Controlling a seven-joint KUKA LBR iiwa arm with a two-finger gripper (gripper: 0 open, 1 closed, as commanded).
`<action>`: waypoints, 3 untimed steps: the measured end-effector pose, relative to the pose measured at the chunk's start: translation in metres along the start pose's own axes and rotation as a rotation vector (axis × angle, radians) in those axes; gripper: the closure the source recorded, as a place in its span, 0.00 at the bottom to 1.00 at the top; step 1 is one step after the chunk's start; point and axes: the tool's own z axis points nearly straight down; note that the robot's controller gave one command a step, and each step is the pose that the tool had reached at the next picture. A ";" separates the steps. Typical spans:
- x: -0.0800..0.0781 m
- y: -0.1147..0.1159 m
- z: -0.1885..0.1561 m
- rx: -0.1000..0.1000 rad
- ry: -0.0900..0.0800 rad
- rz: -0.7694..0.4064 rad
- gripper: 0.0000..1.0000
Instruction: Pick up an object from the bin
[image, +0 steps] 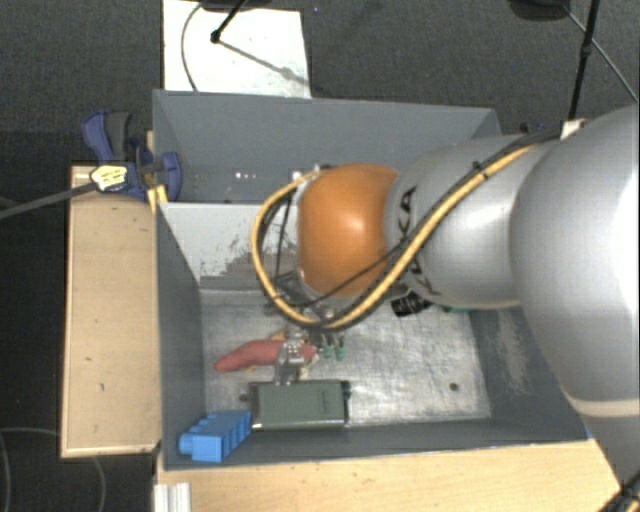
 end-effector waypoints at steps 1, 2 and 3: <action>-0.019 0.006 0.059 -0.002 -0.007 -0.018 0.00; -0.024 0.007 0.063 0.001 0.000 0.020 0.00; -0.023 0.007 0.060 0.001 0.000 0.001 0.00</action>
Offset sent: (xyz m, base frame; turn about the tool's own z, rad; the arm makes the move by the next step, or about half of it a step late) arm 0.0224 0.0071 -0.0647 0.0200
